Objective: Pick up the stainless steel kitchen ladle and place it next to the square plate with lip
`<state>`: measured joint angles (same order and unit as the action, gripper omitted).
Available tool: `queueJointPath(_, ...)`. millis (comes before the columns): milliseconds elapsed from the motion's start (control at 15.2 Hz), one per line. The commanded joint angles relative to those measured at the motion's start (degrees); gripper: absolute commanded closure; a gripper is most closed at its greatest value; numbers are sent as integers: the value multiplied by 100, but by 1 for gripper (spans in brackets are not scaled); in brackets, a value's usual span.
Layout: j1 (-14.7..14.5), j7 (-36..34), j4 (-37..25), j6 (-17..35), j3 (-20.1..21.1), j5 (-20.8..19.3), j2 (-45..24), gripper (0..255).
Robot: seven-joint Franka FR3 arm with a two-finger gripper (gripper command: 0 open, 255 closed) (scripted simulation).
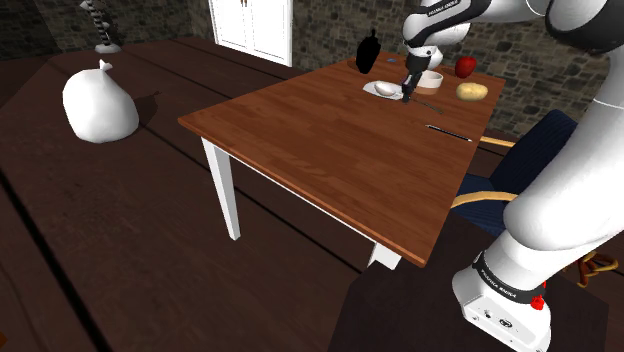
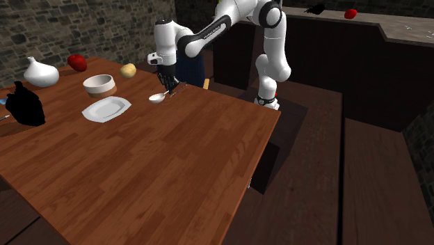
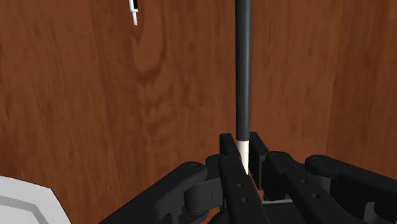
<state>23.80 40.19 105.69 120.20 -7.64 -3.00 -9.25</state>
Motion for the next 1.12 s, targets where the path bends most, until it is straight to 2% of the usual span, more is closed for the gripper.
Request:
queueJointPath(0,149,277,-286,-74,-87,76,-198,255)
queueJointPath(462,723,1143,-1627,-432,-303,400,-1159,255)
queueJointPath(858,1308,1764,-3301,-1003,-375,692,-2257,255)
queueJointPath(1056,1340,1793,-3276,-897,-368,708,-2338,255)
